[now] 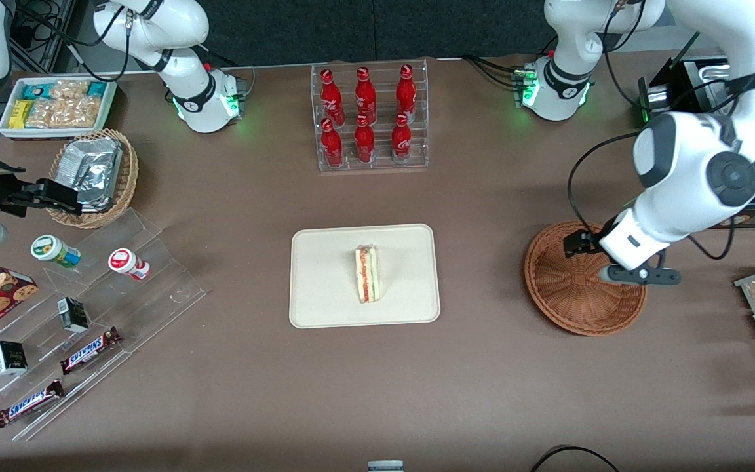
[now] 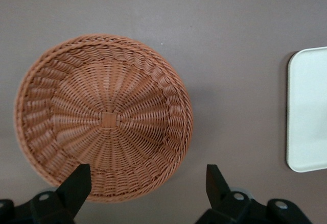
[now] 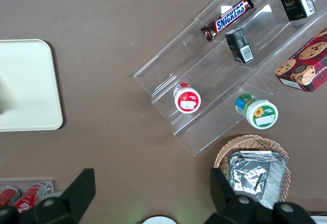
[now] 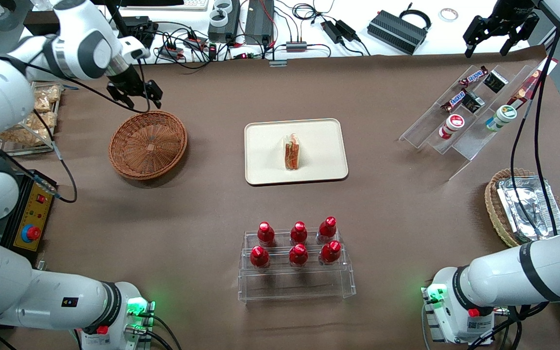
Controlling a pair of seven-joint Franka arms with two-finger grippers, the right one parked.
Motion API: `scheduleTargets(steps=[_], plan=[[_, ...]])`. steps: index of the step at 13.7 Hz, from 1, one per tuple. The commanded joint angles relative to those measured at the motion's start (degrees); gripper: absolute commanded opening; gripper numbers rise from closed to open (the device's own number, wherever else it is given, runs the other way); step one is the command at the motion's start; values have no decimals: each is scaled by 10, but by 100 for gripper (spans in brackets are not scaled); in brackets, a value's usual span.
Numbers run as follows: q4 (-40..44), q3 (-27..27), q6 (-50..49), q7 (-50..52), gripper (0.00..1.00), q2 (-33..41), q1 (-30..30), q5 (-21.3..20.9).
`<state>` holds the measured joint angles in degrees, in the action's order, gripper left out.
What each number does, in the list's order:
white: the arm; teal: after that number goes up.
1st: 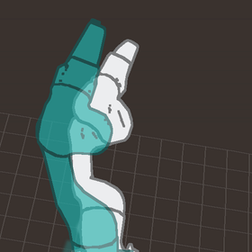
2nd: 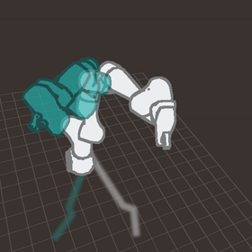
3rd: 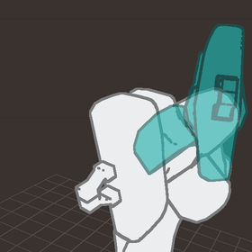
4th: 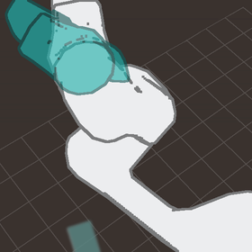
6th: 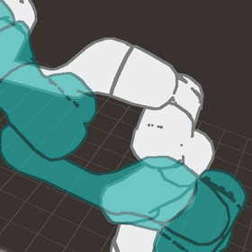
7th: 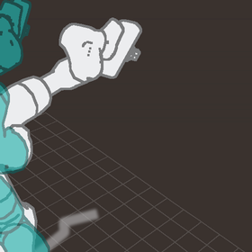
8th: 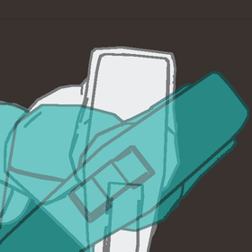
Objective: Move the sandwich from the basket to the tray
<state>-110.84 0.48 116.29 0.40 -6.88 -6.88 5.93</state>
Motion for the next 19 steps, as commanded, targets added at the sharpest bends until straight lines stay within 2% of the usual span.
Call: scheduleTargets(steps=[1,4,7,9,10,14,19], plan=[[18,1,-70,0,99,62,13,0],[52,1,-141,6,100,103,30,0],[106,1,-203,21,100,107,31,-7],[120,6,-212,61,100,105,28,-49],[126,7,-212,66,100,104,26,-53],[169,7,-242,61,100,94,25,-51],[185,7,-259,57,100,95,25,-49]])
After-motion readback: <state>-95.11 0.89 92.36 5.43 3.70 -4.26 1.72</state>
